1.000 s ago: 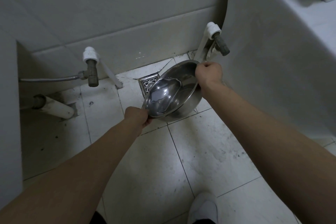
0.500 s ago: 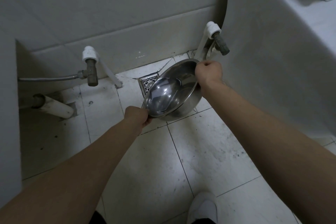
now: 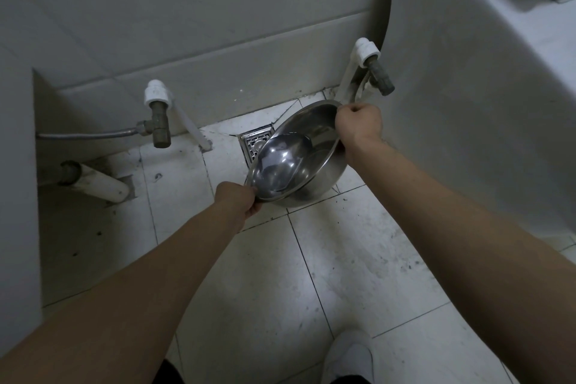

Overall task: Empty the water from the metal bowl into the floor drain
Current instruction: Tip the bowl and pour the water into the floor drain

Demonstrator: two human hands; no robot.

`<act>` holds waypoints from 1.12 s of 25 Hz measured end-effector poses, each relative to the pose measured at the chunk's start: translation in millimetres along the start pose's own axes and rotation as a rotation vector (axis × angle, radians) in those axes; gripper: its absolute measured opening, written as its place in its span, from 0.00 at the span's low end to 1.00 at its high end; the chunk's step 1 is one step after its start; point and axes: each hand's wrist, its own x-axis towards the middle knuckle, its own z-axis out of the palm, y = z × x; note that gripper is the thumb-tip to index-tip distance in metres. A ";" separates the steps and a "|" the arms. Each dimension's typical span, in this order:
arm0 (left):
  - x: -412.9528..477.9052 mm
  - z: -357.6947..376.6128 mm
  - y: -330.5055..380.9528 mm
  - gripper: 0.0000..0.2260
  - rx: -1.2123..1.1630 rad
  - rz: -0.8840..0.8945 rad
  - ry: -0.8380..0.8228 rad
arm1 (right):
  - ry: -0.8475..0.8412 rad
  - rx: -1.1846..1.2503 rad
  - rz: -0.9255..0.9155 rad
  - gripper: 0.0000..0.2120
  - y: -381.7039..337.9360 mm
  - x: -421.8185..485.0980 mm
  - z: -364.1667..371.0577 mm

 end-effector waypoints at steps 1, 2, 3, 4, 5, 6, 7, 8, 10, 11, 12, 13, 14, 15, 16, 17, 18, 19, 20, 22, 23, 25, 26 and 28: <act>-0.1 0.0 0.0 0.06 -0.001 -0.002 -0.001 | 0.000 0.002 -0.004 0.11 0.1 -0.1 0.3; -0.2 0.0 -0.2 0.06 0.001 -0.003 -0.002 | -0.001 0.003 -0.005 0.11 0.4 -0.2 0.6; -0.7 0.1 -0.2 0.06 0.004 -0.004 -0.004 | -0.001 0.004 -0.003 0.10 0.7 -0.2 0.9; -1.3 0.1 -0.1 0.04 0.004 -0.005 -0.008 | 0.000 0.002 0.001 0.10 0.8 -0.4 0.9; -2.0 0.3 0.2 0.02 -0.002 -0.006 -0.015 | 0.002 -0.003 0.005 0.10 1.0 -0.4 0.8; -2.3 0.3 0.3 0.02 -0.006 -0.006 -0.024 | 0.004 -0.007 0.005 0.10 1.2 -0.4 0.6; -1.7 0.4 0.0 0.03 -0.008 -0.006 -0.031 | 0.003 -0.008 0.001 0.10 1.3 -0.4 0.5; -0.9 0.4 -0.4 0.04 -0.009 -0.004 -0.033 | 0.002 -0.007 -0.005 0.10 1.2 -0.5 0.6; 0.2 0.4 -0.9 0.03 -0.008 -0.007 -0.032 | 0.000 -0.011 -0.014 0.11 1.2 -0.7 1.2; 0.8 0.6 -1.1 0.02 -0.009 -0.008 -0.032 | 0.001 -0.014 -0.014 0.11 1.4 -0.6 1.5; 1.0 0.6 -1.3 0.03 -0.010 -0.008 -0.029 | 0.001 -0.018 -0.013 0.11 1.6 -0.5 1.5; 2.2 0.5 -1.8 0.05 -0.010 -0.006 -0.025 | 0.001 -0.021 -0.012 0.11 1.7 -0.3 1.5; 3.4 0.3 -2.3 0.07 -0.013 -0.003 -0.021 | 0.002 -0.023 -0.013 0.12 1.7 -0.2 1.4; 4.6 0.2 -2.5 0.08 -0.019 -0.001 -0.018 | 0.003 -0.024 -0.016 0.12 1.8 -0.2 1.3; 5.3 -0.1 -2.5 0.08 -0.022 0.000 -0.016 | 0.004 -0.026 -0.020 0.12 1.9 -0.2 1.2; 6.3 -0.2 -2.6 0.08 -0.023 0.000 -0.016 | 0.003 -0.029 -0.023 0.12 2.0 -0.3 1.2; 6.9 -0.3 -2.8 0.08 -0.023 -0.001 -0.015 | 0.002 -0.033 -0.025 0.12 2.0 -0.5 1.2; 7.4 0.0 -2.9 0.08 -0.023 -0.002 -0.014 | 0.001 -0.036 -0.025 0.12 1.8 -0.8 1.3; 7.9 -0.2 -3.0 0.09 -0.027 -0.003 -0.014 | 0.000 -0.041 -0.024 0.13 1.8 -1.1 1.6; 8.9 -0.1 -3.6 0.09 -0.042 -0.006 -0.017 | -0.001 -0.045 -0.022 0.13 1.3 -1.2 2.4; 8.9 -0.2 -3.7 0.09 -0.046 -0.010 -0.021 | 0.000 -0.045 -0.020 0.13 1.1 -1.0 2.7; 9.1 -0.7 -3.6 0.07 -0.048 -0.018 -0.025 | 0.001 -0.044 -0.017 0.12 0.8 -0.6 3.3; 9.5 -0.9 -3.4 0.07 -0.048 -0.019 -0.024 | -0.002 -0.044 -0.014 0.11 0.9 -0.5 3.7; 10.0 -1.0 -3.3 0.07 -0.049 -0.017 -0.024 | -0.009 -0.044 -0.008 0.11 1.1 -0.6 4.7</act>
